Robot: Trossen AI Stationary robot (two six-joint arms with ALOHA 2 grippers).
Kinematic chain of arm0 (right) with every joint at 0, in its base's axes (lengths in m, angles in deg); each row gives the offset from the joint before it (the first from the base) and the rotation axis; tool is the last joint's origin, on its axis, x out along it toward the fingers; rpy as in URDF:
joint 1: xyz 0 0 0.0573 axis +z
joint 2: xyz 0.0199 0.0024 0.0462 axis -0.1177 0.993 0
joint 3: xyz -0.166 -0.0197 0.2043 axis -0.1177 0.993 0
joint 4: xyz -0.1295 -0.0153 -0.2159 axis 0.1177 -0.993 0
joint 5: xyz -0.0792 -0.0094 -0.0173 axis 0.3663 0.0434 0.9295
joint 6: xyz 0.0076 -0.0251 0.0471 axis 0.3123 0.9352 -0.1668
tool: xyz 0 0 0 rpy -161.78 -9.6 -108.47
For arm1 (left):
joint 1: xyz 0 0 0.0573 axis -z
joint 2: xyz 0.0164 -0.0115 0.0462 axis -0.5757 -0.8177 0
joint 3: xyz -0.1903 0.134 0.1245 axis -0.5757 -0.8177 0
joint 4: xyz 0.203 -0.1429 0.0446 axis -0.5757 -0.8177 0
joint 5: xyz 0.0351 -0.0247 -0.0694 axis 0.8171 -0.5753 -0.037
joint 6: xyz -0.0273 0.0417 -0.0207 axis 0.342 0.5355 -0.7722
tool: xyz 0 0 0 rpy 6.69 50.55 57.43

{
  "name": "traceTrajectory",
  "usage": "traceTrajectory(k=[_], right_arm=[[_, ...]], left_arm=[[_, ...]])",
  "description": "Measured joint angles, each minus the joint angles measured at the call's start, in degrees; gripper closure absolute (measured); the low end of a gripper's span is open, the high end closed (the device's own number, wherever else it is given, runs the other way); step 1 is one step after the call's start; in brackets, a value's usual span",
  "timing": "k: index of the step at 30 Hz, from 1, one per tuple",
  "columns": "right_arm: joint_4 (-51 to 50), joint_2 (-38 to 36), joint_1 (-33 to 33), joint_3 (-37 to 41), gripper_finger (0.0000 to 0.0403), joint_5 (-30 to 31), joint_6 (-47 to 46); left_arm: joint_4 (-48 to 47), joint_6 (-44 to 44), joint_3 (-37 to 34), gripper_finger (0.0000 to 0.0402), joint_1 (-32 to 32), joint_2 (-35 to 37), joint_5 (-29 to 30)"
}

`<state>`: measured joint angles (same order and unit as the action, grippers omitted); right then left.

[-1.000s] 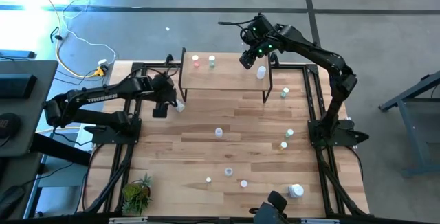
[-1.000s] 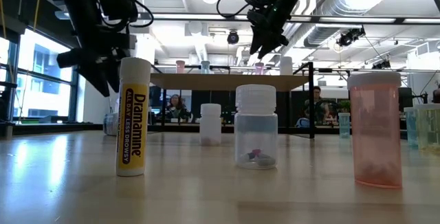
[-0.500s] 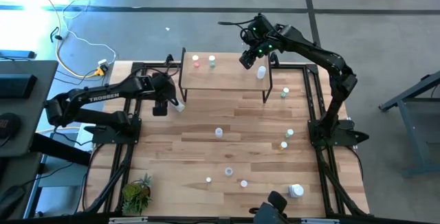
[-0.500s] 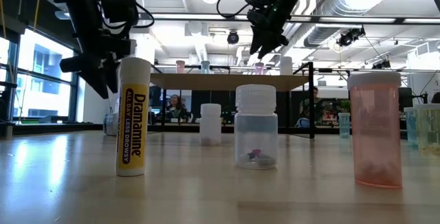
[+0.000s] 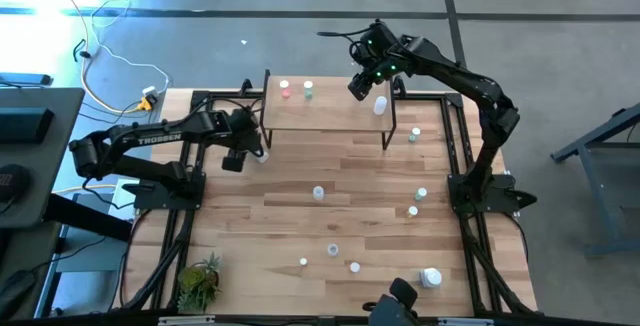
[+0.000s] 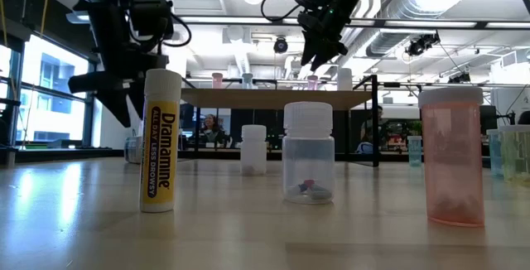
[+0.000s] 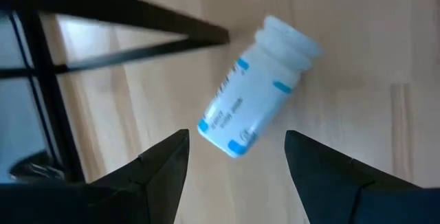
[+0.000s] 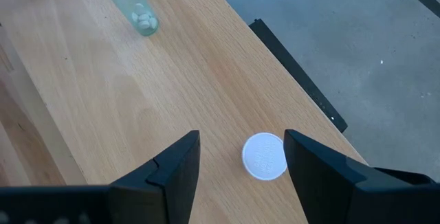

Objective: Pick and place medicine bottles onto shelf by color
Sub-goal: Put the white pill bottle on the shelf

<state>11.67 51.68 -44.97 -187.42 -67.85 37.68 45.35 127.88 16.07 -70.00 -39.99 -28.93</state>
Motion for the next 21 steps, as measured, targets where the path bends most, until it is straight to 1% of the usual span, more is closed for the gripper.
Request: traceTrajectory(k=[4, 8, 13, 16, 21], right_arm=[[0.0, 0.0, 0.0, 0.0, 0.0201, 0.0, 0.0], [0.0, 0.0, -0.01, 0.0, 0.0201, 0.0, 0.0], [0.0, 0.0, 0.0, 0.0, 0.0201, 0.0, 0.0], [0.0, 0.0, -0.01, 0.0, 0.0201, 0.0, 0.0], [0.0, 0.0, 0.01, 0.0, 0.0201, -0.02, 0.0]], left_arm=[[0.97, 2.99, 0.02, 0.0173, 0.0, -0.9, -1.08], [0.83, 4.54, 0.02, 0.0174, 0.0, -3.43, -1.2], [3.11, 4.59, 0.0, 0.0175, 0.0, -5.58, -0.27], [2.98, 5.64, 0.0, 0.0176, 0.0, -6.04, 0.48], [2.33, 5.94, 0.0, 0.0176, 0.0, -7.41, 0.0]])
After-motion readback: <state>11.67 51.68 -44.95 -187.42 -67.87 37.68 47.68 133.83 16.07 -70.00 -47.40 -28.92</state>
